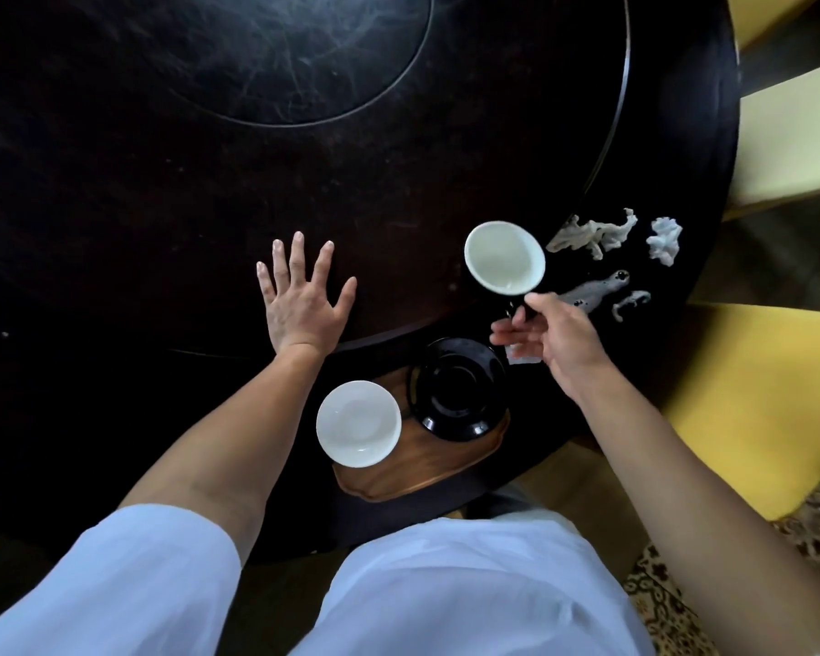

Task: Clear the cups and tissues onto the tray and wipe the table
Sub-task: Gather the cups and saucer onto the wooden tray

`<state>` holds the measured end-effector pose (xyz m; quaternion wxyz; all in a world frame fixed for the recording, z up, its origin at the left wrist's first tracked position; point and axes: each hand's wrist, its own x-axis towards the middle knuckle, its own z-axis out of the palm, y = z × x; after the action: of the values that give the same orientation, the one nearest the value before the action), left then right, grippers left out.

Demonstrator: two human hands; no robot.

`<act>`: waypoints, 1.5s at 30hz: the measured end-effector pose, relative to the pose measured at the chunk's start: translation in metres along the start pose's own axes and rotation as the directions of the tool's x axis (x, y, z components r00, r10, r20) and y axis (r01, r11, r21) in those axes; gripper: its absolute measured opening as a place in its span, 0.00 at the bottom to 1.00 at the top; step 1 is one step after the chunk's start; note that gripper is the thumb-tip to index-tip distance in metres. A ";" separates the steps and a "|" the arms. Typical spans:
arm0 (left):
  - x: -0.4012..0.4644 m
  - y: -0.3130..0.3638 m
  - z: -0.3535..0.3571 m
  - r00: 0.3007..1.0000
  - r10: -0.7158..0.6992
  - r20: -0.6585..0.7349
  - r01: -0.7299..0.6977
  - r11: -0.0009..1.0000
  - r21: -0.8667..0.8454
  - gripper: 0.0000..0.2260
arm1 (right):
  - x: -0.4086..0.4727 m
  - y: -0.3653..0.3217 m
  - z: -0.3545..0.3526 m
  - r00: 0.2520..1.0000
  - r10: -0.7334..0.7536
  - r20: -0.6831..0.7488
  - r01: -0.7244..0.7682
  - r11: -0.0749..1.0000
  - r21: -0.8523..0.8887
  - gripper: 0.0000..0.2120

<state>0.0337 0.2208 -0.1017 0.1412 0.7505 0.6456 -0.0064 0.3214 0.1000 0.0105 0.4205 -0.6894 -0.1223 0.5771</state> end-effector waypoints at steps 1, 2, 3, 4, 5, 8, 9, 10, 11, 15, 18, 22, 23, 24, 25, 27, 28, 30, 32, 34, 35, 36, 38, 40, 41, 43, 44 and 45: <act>0.000 0.000 0.000 1.000 -0.001 0.000 0.001 1.000 0.003 0.31 | -0.007 0.009 -0.001 1.000 0.017 0.017 -0.017 1.000 0.002 0.16; 0.000 0.000 0.000 1.000 -0.003 0.000 0.003 1.000 0.003 0.31 | -0.014 0.017 -0.002 0.999 0.035 0.034 -0.035 0.999 -0.003 0.16; 0.000 0.000 0.000 1.000 -0.003 0.001 0.003 1.000 0.003 0.31 | -0.020 0.026 -0.003 0.998 0.051 0.047 -0.051 0.999 -0.014 0.16; 0.000 -0.001 0.000 1.000 -0.002 0.002 0.002 1.000 0.003 0.31 | -0.025 0.034 -0.004 0.996 0.065 0.055 -0.064 0.998 -0.026 0.17; 0.000 0.000 0.000 1.000 0.000 0.002 0.000 1.000 0.005 0.31 | -0.029 0.042 -0.005 0.995 0.077 0.058 -0.075 0.997 -0.037 0.17; -0.001 0.001 -0.002 1.000 -0.001 0.005 0.001 1.000 0.006 0.31 | -0.039 0.062 -0.006 0.993 0.110 0.051 -0.107 0.992 -0.071 0.17; -0.001 0.001 -0.002 1.000 -0.001 0.006 0.001 1.000 0.007 0.31 | -0.041 0.068 -0.006 0.992 0.118 0.051 -0.114 0.990 -0.080 0.17; -0.001 0.002 -0.002 1.000 -0.002 0.004 0.002 1.000 0.010 0.31 | -0.043 0.073 -0.006 0.991 0.124 0.055 -0.119 0.989 -0.087 0.17; -0.001 0.002 -0.001 1.000 -0.002 0.003 0.002 1.000 0.012 0.31 | -0.044 0.079 -0.006 0.990 0.129 0.058 -0.124 0.988 -0.094 0.17; -0.001 0.003 -0.001 1.000 -0.007 -0.002 0.007 1.000 0.015 0.31 | -0.049 0.095 -0.008 0.989 0.135 0.061 -0.125 0.980 -0.156 0.17; -0.001 0.004 -0.001 1.000 -0.011 0.003 0.011 1.000 0.015 0.31 | -0.052 0.103 -0.007 0.988 0.131 0.082 -0.115 0.977 -0.178 0.16; -0.001 0.005 -0.001 1.000 -0.014 0.006 0.014 1.000 0.010 0.31 | -0.054 0.112 -0.008 0.985 0.133 0.109 -0.109 0.974 -0.196 0.15; -0.001 0.005 -0.001 1.000 -0.016 0.006 0.016 1.000 0.010 0.31 | -0.054 0.115 -0.009 0.984 0.136 0.116 -0.112 0.974 -0.196 0.15; -0.001 0.005 -0.001 1.000 -0.017 0.006 0.017 1.000 0.011 0.31 | -0.054 0.117 -0.010 0.982 0.142 0.125 -0.116 0.974 -0.195 0.15; -0.001 0.006 0.000 1.000 -0.017 0.006 0.017 1.000 0.011 0.31 | -0.054 0.118 -0.012 0.979 0.151 0.138 -0.122 0.972 -0.199 0.15; -0.001 0.007 0.000 1.000 -0.018 0.005 0.018 1.000 0.010 0.31 | -0.055 0.121 -0.015 0.969 0.181 0.167 -0.142 0.965 -0.222 0.14; -0.001 0.007 0.000 1.000 -0.019 0.005 0.019 1.000 0.010 0.31 | -0.055 0.122 -0.018 0.964 0.195 0.181 -0.150 0.960 -0.234 0.13; -0.001 0.007 0.000 1.000 -0.019 0.004 0.019 1.000 0.008 0.31 | -0.055 0.125 -0.021 0.958 0.211 0.196 -0.160 0.956 -0.246 0.13; -0.001 0.007 -0.001 1.000 -0.021 0.004 0.021 1.000 0.002 0.31 | -0.053 0.128 -0.024 0.957 0.218 0.191 -0.166 0.953 -0.254 0.12; -0.001 0.008 0.000 1.000 -0.023 0.006 0.023 1.000 0.005 0.31 | -0.053 0.130 -0.027 0.958 0.224 0.179 -0.167 0.943 -0.287 0.12; -0.001 0.008 0.000 1.000 -0.023 0.006 0.023 1.000 0.006 0.31 | -0.053 0.131 -0.028 0.958 0.229 0.172 -0.169 0.937 -0.306 0.12; -0.001 0.008 0.000 1.000 -0.023 0.006 0.023 1.000 0.005 0.31 | -0.052 0.132 -0.029 0.959 0.232 0.165 -0.170 0.931 -0.321 0.11; -0.001 0.008 0.000 1.000 -0.022 0.008 0.022 1.000 0.002 0.31 | -0.052 0.135 -0.030 0.964 0.215 0.158 -0.151 0.928 -0.340 0.11; -0.001 0.008 0.000 1.000 -0.023 0.012 0.023 1.000 0.006 0.31 | -0.052 0.137 -0.032 0.975 0.159 0.155 -0.088 0.918 -0.387 0.10; -0.001 0.008 0.000 1.000 -0.024 0.012 0.024 1.000 0.010 0.31 | -0.052 0.137 -0.032 0.981 0.124 0.150 -0.048 0.902 -0.429 0.09; -0.002 0.009 -0.002 1.000 -0.025 0.013 0.025 1.000 0.016 0.31 | -0.051 0.136 -0.033 0.991 0.046 0.129 0.030 0.846 -0.532 0.09; -0.002 0.009 -0.002 1.000 -0.025 0.014 0.024 1.000 0.016 0.31 | -0.051 0.136 -0.034 0.993 0.006 0.116 0.063 0.813 -0.579 0.10; -0.002 0.009 -0.003 1.000 -0.024 0.015 0.024 1.000 0.015 0.31 | -0.051 0.137 -0.034 0.994 -0.027 0.107 0.088 0.785 -0.614 0.10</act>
<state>0.0419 0.2180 -0.0968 0.1404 0.7436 0.6535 -0.0187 0.2933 -0.0330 -0.0534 0.1836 -0.7574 -0.3443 0.5235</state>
